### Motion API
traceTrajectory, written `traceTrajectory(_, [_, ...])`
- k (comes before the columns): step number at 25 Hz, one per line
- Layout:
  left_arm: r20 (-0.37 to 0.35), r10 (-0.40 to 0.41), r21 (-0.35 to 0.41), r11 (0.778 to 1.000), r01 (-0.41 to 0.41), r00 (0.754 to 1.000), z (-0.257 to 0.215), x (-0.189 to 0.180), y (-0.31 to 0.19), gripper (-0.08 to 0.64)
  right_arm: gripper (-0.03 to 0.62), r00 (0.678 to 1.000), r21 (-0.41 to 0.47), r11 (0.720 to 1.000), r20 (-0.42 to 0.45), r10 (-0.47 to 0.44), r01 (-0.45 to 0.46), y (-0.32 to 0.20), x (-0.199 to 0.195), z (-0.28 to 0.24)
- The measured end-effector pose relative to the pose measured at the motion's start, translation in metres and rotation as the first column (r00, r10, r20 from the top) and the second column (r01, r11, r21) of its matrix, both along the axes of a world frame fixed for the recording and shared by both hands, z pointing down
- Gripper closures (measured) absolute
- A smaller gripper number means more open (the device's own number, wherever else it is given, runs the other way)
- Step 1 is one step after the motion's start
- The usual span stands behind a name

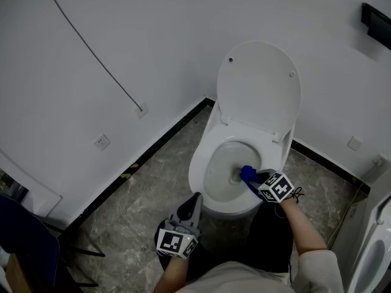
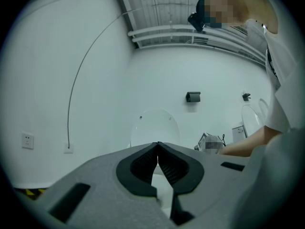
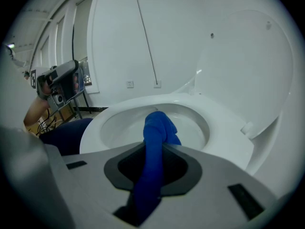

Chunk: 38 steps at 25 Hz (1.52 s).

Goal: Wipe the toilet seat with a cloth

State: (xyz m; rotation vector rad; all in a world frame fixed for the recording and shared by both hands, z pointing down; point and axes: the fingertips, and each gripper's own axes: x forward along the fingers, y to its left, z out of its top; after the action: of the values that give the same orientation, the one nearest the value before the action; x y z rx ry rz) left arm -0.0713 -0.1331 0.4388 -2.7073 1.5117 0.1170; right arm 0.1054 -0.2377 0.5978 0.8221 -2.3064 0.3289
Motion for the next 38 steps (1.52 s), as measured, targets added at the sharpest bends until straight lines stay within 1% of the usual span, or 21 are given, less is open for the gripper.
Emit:
traceTrajectory(8, [-0.007, -0.002, -0.005, 1.0, 0.002, 1.0, -0.002, 0.0, 0.001, 0.552, 0.528, 1.0, 0.003, 1.0, 0.003, 0.017, -0.017, -0.009, 0.007, -0.001])
traceTrajectory(23, [-0.004, 0.001, 0.007, 1.0, -0.001, 1.0, -0.006, 0.0, 0.003, 0.552, 0.528, 1.0, -0.001, 1.0, 0.002, 0.03, -0.03, -0.019, 0.018, 0.0])
traceTrajectory(38, [0.003, 0.004, 0.008, 1.0, -0.004, 1.0, -0.002, -0.002, 0.005, 0.552, 0.528, 0.998, 0.003, 0.999, -0.021, 0.053, -0.053, -0.036, 0.027, 0.001])
